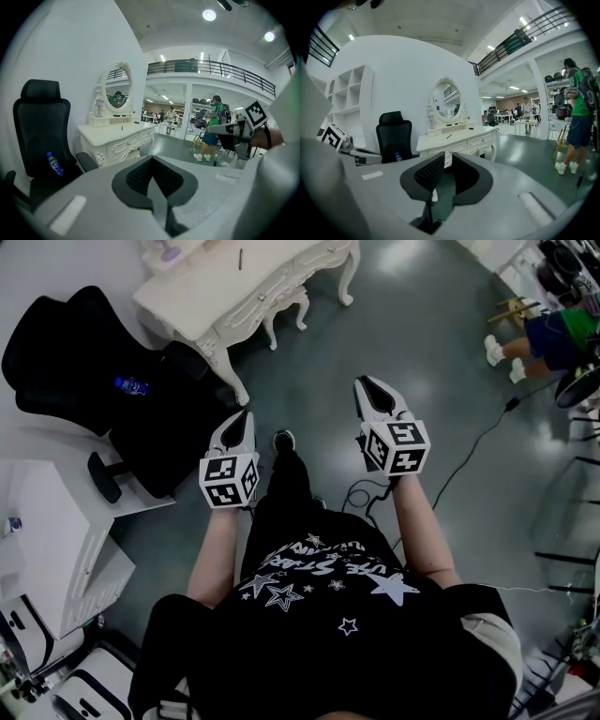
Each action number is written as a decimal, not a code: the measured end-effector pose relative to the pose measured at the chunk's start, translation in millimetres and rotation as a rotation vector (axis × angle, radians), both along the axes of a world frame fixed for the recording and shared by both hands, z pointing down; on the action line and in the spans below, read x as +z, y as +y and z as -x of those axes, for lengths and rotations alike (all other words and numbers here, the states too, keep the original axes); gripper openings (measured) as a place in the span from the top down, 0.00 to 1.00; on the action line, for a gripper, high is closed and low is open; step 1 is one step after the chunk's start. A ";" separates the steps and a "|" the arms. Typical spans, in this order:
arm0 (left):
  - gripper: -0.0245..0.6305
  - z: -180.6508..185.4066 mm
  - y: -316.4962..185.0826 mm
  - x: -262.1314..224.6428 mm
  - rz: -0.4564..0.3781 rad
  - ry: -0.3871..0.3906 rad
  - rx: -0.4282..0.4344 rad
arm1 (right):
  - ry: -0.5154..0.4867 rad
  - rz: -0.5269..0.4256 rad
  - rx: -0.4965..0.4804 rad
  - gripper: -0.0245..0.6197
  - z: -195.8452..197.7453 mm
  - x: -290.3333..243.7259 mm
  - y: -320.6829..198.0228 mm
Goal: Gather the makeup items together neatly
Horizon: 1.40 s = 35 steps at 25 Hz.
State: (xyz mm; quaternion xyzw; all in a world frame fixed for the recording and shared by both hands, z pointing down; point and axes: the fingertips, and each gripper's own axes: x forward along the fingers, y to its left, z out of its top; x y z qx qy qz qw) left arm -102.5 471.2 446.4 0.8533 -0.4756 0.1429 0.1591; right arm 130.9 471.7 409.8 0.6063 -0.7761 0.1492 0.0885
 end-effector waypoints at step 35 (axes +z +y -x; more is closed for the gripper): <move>0.96 62.8 -337.4 33.2 0.114 0.070 -0.061 | -0.052 0.186 0.019 0.47 52.0 27.4 -350.5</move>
